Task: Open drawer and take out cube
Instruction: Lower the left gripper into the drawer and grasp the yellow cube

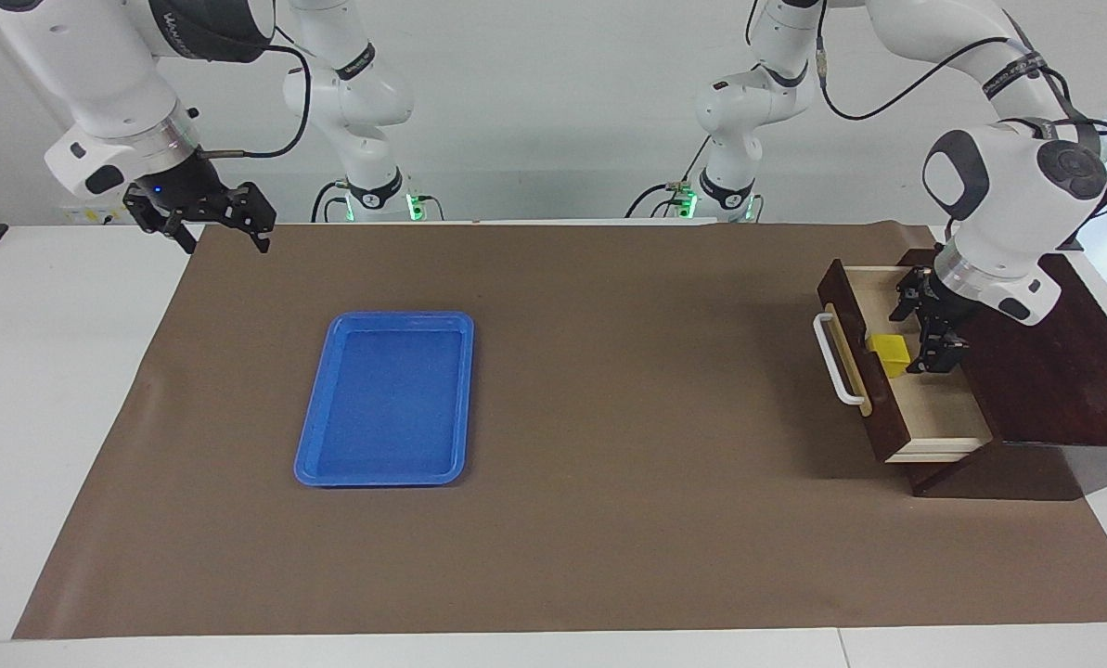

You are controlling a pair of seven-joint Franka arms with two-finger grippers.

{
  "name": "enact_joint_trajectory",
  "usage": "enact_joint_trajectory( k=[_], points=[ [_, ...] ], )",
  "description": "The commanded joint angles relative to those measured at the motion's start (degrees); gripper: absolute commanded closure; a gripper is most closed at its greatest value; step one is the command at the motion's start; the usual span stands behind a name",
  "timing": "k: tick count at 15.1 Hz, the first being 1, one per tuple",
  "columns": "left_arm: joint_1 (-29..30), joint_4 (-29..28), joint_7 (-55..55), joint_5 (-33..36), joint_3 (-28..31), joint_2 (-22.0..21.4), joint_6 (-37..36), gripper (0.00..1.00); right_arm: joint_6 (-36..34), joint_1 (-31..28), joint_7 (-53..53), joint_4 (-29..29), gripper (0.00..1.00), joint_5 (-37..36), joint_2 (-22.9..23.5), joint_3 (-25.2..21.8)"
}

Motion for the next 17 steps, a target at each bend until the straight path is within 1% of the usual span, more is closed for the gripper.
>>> enact_joint_trajectory(
  k=[1,10,13,17],
  points=[
    [-0.44,-2.09,-1.30,1.24,0.41,-0.80,1.50,0.00,0.47,-0.75,-1.76,-1.19,0.00,-0.47,-0.92,0.41],
    [0.26,-5.95,-1.30,1.24,0.41,-1.42,5.98,0.00,0.47,-0.84,-1.85,-1.36,0.00,-0.47,-1.01,0.41],
    [0.43,-6.14,-1.12,1.24,0.41,-1.42,6.16,0.06,0.47,-0.84,-1.85,-1.54,0.00,-0.47,-1.10,0.41],
    [0.44,-6.14,-0.86,1.24,0.41,-1.51,6.16,0.16,0.47,-0.84,-1.76,-1.63,0.00,-0.38,-1.10,0.41]
  ],
)
